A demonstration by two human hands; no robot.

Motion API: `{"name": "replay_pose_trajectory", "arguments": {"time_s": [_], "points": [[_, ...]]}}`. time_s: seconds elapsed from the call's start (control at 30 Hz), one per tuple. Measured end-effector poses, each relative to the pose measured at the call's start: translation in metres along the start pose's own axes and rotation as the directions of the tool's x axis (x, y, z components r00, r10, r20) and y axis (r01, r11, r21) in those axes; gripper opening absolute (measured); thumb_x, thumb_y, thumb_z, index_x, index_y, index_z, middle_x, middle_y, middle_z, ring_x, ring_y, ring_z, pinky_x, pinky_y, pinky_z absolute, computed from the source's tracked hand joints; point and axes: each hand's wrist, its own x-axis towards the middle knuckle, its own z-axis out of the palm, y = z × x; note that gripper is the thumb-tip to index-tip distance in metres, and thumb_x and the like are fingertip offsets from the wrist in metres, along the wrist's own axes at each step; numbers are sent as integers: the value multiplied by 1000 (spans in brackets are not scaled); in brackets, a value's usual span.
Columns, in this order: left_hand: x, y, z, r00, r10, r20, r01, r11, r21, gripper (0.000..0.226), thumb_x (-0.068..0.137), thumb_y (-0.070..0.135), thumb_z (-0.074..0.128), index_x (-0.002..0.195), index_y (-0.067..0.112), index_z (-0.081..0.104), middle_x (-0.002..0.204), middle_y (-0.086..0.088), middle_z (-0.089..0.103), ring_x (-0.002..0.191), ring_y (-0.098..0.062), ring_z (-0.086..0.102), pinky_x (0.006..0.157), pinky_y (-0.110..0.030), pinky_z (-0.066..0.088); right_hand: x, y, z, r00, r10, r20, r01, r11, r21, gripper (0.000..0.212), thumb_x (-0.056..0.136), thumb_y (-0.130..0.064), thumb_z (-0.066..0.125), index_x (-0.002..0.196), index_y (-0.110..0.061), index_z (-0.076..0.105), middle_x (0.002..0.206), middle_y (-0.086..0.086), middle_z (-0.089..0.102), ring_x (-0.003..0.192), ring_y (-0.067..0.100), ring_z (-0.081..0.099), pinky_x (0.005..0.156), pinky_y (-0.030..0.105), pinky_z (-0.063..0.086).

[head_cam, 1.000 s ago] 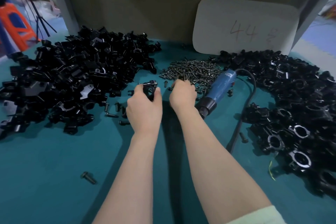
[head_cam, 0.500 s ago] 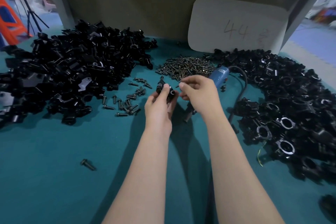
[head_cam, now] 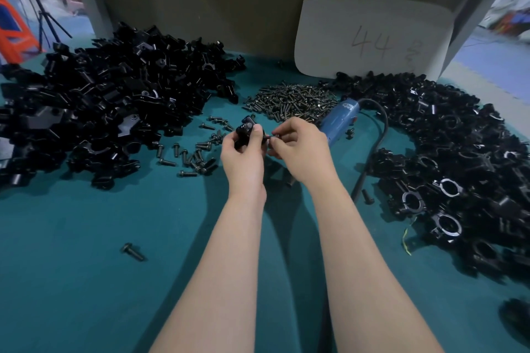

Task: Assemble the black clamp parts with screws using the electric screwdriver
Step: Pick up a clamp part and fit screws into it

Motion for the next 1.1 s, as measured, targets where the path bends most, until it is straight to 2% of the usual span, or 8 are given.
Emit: {"name": "replay_pose_trajectory", "arguments": {"time_s": [0.17, 0.27, 0.37, 0.47, 0.6, 0.83, 0.97, 1.1], "points": [[-2, -6, -1, 980, 200, -2, -193, 949, 251, 14, 91, 18, 65, 92, 23, 52, 89, 5, 64, 84, -11, 61, 76, -18, 48, 0, -3, 5, 999, -54, -8, 52, 981, -185, 10, 89, -13, 59, 81, -20, 57, 82, 5, 68, 79, 21, 66, 75, 35, 54], [-3, -6, -3, 951, 309, 24, -293, 869, 400, 18, 90, 20, 66, 99, 21, 51, 87, 8, 65, 84, -12, 63, 83, -23, 50, -1, -6, 11, 996, -90, -3, 85, 953, -289, 11, 91, -15, 52, 90, -12, 63, 83, 8, 67, 79, 25, 61, 71, 35, 51], [-1, -3, -4, 956, 294, 10, -275, 881, 384, 19, 91, 20, 66, 102, 18, 51, 92, 0, 66, 88, -19, 65, 90, -37, 53, -1, -7, 10, 998, -40, 47, 50, 971, -236, 10, 92, -14, 54, 93, -13, 64, 75, -1, 64, 75, 20, 62, 68, 29, 50], [0, -2, -5, 955, 298, 7, -278, 882, 381, 18, 91, 20, 65, 102, 17, 51, 87, 4, 64, 84, -18, 64, 88, -44, 54, 1, -6, 9, 991, -30, 131, 60, 970, -234, 16, 95, -12, 50, 97, -9, 66, 84, 4, 68, 79, 20, 65, 75, 31, 53], [-2, -2, -4, 954, 298, 36, -290, 882, 373, 17, 91, 22, 65, 99, 23, 50, 89, 3, 64, 86, -20, 64, 87, -46, 54, -1, -4, 9, 993, -38, 108, 65, 963, -261, 33, 101, -22, 41, 73, -11, 55, 63, -4, 58, 61, 15, 58, 66, 29, 45], [-3, -3, -1, 942, 331, 53, -323, 853, 409, 18, 91, 24, 65, 103, 19, 52, 87, 9, 63, 79, -7, 61, 81, -21, 51, -3, -4, 14, 1000, -18, 19, 23, 972, -235, 47, 103, -34, 33, 64, -14, 49, 61, -2, 50, 65, 21, 48, 61, 30, 28], [0, -2, -2, 956, 292, 4, -275, 897, 346, 16, 91, 22, 65, 98, 18, 51, 86, 5, 63, 78, -12, 60, 78, -22, 51, -1, -4, 11, 999, -36, 26, 38, 994, -103, 8, 96, -23, 52, 98, -17, 57, 78, -8, 58, 73, 9, 56, 64, 18, 40], [-2, -3, 1, 974, 229, 4, -219, 926, 309, 15, 91, 21, 65, 92, 23, 50, 90, -3, 65, 83, -19, 62, 84, -33, 52, 1, -3, 11, 997, -72, 7, 72, 982, -176, 6, 95, -16, 53, 90, -20, 53, 74, -14, 53, 65, -1, 50, 56, 7, 40]]}}
